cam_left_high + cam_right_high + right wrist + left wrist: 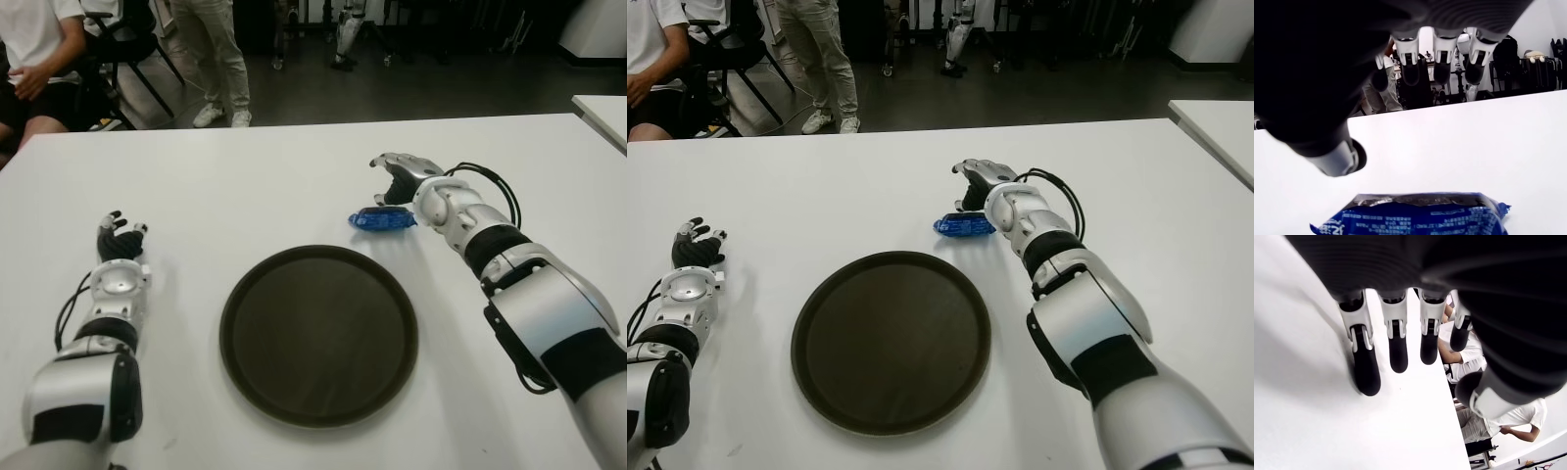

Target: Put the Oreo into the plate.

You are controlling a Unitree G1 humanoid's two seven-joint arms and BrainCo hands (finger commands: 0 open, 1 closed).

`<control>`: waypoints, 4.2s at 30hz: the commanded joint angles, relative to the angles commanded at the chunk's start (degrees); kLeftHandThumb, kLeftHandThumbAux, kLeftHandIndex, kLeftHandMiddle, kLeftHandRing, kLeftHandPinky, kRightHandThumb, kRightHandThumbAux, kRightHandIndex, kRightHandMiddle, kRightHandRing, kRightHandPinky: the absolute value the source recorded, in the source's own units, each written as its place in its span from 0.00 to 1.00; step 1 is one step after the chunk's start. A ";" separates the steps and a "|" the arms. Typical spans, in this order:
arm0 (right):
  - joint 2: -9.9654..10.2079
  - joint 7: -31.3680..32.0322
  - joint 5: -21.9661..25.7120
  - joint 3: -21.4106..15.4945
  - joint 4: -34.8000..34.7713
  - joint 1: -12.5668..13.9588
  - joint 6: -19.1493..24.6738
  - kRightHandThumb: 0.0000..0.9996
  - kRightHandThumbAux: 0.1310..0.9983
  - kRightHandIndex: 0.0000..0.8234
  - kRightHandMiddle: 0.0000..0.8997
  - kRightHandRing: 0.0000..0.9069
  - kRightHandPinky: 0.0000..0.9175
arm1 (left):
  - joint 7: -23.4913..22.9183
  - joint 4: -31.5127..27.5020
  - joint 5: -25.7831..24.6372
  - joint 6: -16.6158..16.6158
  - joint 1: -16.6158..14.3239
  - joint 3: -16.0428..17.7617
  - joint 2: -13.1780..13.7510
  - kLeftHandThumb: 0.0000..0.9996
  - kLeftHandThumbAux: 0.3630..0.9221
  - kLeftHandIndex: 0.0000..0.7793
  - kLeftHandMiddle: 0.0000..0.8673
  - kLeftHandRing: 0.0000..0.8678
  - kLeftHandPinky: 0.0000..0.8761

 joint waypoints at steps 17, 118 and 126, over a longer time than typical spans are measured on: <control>0.02 0.29 0.12 1.41 0.06 1.03 0.36 0.43 0.64 0.00 0.03 0.02 0.07 | -0.57 -0.08 -0.35 -0.30 0.13 0.39 0.00 0.18 0.47 0.05 0.19 0.18 0.11; 1.45 -0.38 -0.11 4.18 0.51 7.58 0.76 0.41 0.68 0.00 0.05 0.05 0.09 | 0.61 -0.11 -0.25 0.07 -0.06 0.13 -0.42 0.18 0.47 0.05 0.16 0.16 0.11; 0.29 -0.13 -0.01 3.90 0.52 7.37 0.97 0.41 0.67 0.00 0.05 0.05 0.09 | 0.44 -0.16 -0.78 0.29 -0.18 0.65 -0.48 0.18 0.46 0.03 0.15 0.14 0.08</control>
